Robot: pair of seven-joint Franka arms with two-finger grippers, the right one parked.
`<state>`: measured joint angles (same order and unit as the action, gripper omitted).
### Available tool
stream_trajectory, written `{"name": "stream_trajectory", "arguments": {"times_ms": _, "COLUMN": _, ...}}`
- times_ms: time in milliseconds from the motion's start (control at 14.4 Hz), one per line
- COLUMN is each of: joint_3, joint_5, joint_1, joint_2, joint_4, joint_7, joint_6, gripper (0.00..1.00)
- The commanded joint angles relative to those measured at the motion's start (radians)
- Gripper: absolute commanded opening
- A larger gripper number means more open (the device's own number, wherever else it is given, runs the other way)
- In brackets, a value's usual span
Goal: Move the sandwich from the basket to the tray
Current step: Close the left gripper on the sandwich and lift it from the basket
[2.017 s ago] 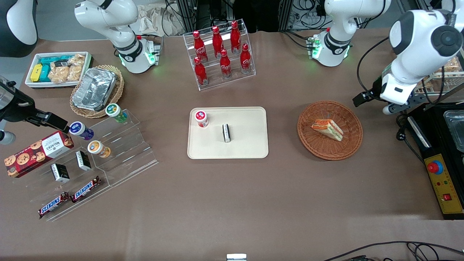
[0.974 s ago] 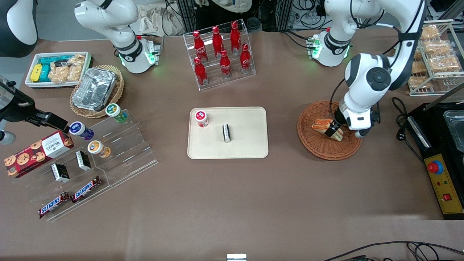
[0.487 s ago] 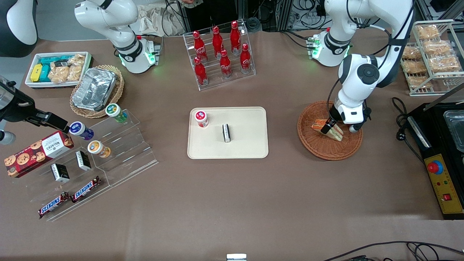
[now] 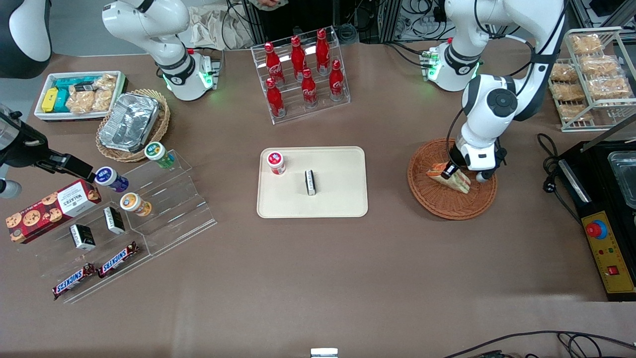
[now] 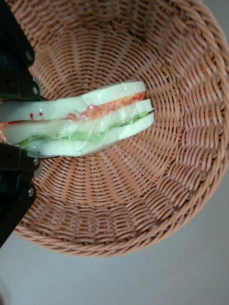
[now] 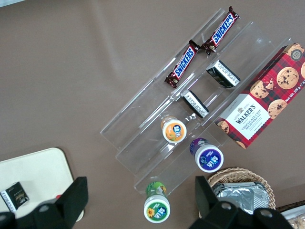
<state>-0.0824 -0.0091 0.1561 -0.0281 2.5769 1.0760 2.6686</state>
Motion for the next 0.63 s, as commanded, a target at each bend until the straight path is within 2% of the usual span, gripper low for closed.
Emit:
{"name": "stream_trajectory", "arguments": {"times_ms": 0, "joint_3": 0.007, "joint_5": 0.075, "joint_1": 0.002, "joint_2": 0.017, "joint_4": -0.146, "joint_7": 0.01, "joint_6": -0.264, "gripper": 0.0}}
{"name": "stream_trajectory", "arguments": {"times_ms": 139, "joint_3": 0.007, "joint_5": 0.08, "joint_1": 0.0, "joint_2": 0.017, "joint_4": -0.288, "joint_7": 0.004, "joint_6": -0.445, "gripper": 0.0}}
{"name": "stream_trajectory", "arguments": {"times_ms": 278, "joint_3": 0.007, "joint_5": 0.078, "joint_1": 0.0, "joint_2": 0.016, "joint_4": -0.38, "joint_7": -0.028, "joint_6": -0.528, "gripper": 0.0}}
{"name": "stream_trajectory", "arguments": {"times_ms": 557, "joint_3": 0.015, "joint_5": 0.063, "joint_1": -0.024, "joint_2": 0.005, "joint_4": -0.611, "joint_7": -0.288, "joint_6": -0.853, "gripper": 0.0}}
